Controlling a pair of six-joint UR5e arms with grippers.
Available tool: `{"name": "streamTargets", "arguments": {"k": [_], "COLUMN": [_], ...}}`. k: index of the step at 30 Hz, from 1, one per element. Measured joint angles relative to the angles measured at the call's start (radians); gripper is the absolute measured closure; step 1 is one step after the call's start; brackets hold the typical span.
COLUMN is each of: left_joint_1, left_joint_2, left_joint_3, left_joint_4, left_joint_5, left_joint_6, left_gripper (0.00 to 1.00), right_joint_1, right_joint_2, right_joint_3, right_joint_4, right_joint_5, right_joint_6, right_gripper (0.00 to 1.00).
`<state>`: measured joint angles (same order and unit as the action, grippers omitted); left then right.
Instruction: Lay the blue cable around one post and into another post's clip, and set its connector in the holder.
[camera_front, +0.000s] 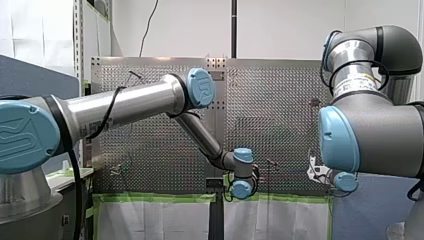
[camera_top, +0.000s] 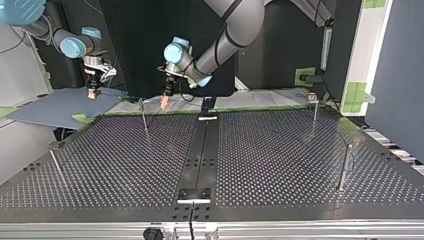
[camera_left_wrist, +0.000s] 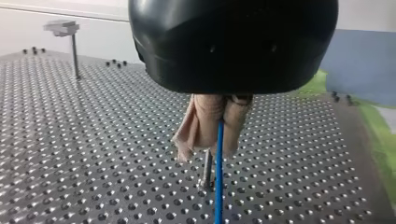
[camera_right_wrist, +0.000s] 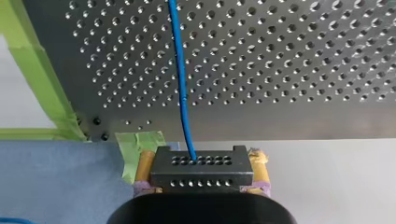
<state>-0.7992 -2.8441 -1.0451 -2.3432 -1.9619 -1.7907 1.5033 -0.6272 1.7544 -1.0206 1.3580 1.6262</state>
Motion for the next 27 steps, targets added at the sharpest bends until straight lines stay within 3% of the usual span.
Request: {"name": "streamTargets", "arguments": {"k": [6, 12, 27], "left_joint_1": [-0.018, -0.041, -0.020], "left_joint_2": [0.001, 0.001, 0.001], "left_joint_3": [0.000, -0.001, 0.003], "left_joint_4": [-0.016, -0.018, -0.013], "left_joint_5": [-0.002, -0.005, 0.013], "left_joint_6": [0.049, 0.064, 0.002], "left_gripper": [1.00, 1.00, 1.00], "right_joint_1": [0.004, 0.004, -0.004], "right_joint_2": [0.001, 0.002, 0.002], "right_joint_3": [0.001, 0.000, 0.000], "right_joint_4": [0.013, 0.013, -0.003], "right_joint_5": [0.004, 0.004, 0.003], "right_joint_6": [-0.013, -0.015, 0.001], "right_gripper": [1.00, 1.00, 1.00]}}
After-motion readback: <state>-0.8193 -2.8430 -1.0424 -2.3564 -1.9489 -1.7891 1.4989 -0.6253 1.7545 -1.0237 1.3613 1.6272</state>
